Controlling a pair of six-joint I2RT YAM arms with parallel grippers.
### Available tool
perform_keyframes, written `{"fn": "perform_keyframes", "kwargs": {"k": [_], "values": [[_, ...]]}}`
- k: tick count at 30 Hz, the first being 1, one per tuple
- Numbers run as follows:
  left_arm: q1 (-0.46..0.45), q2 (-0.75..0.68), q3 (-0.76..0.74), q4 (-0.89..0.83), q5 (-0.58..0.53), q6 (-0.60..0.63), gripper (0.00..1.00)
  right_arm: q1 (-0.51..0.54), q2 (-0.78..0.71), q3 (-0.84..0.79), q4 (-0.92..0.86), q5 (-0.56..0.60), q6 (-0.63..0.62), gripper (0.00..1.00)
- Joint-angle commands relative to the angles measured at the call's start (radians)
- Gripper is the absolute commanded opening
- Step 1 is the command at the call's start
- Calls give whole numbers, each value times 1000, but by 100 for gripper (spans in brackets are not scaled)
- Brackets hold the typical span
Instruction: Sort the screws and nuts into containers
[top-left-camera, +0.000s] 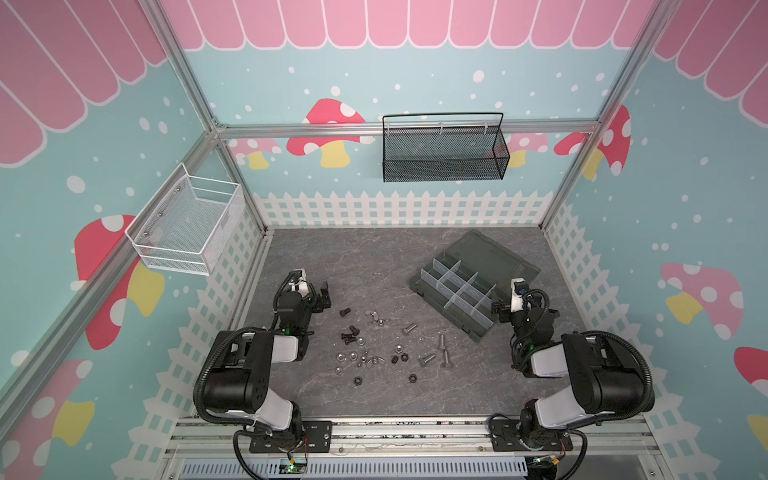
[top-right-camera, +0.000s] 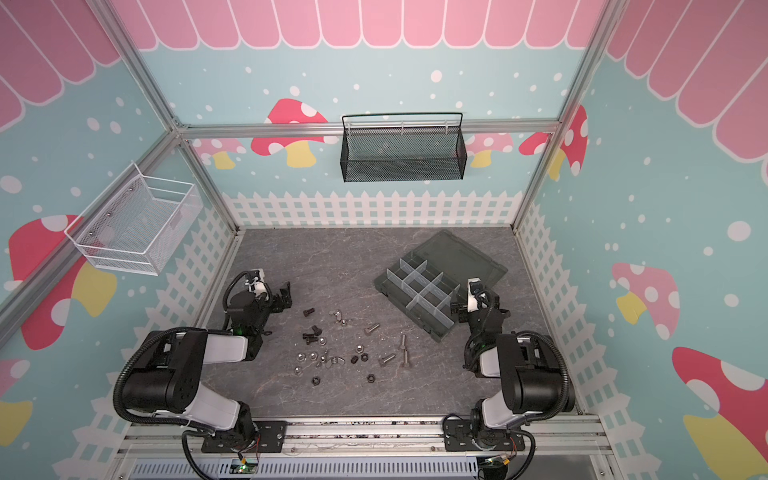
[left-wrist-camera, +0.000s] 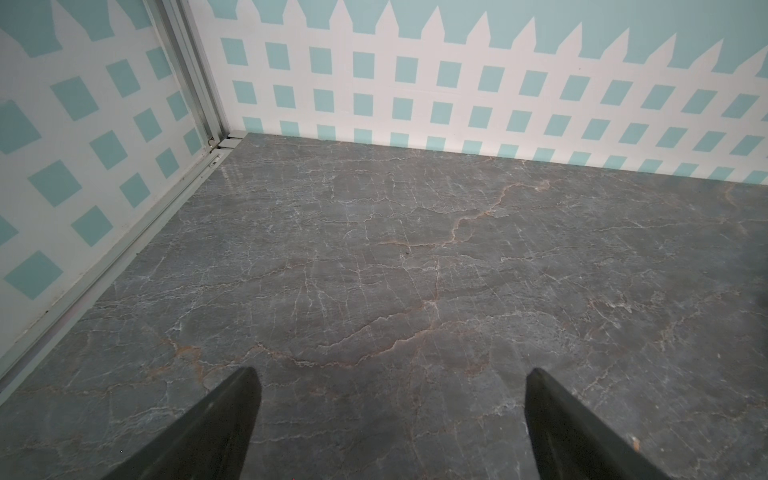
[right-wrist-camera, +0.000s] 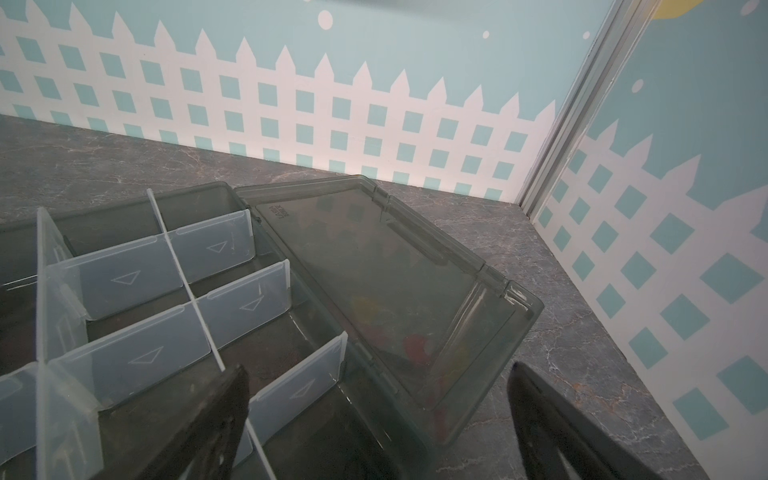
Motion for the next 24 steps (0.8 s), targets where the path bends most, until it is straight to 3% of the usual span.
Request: {"fn": "perform_keyframes", "kwargs": {"k": [1, 10, 19, 24], "values": [[-4, -15, 14, -2, -24, 8, 100, 7, -7, 22, -4, 21, -4, 98], [5, -170, -8, -91, -94, -23, 100, 8, -156, 78, -221, 103, 30, 98], [-14, -448, 39, -433, -100, -189, 100, 46, -309, 275, -791, 269, 259, 98], [-48, -563, 86, -670, -145, -311, 100, 174, -358, 361, -1062, 309, 346, 98]]}}
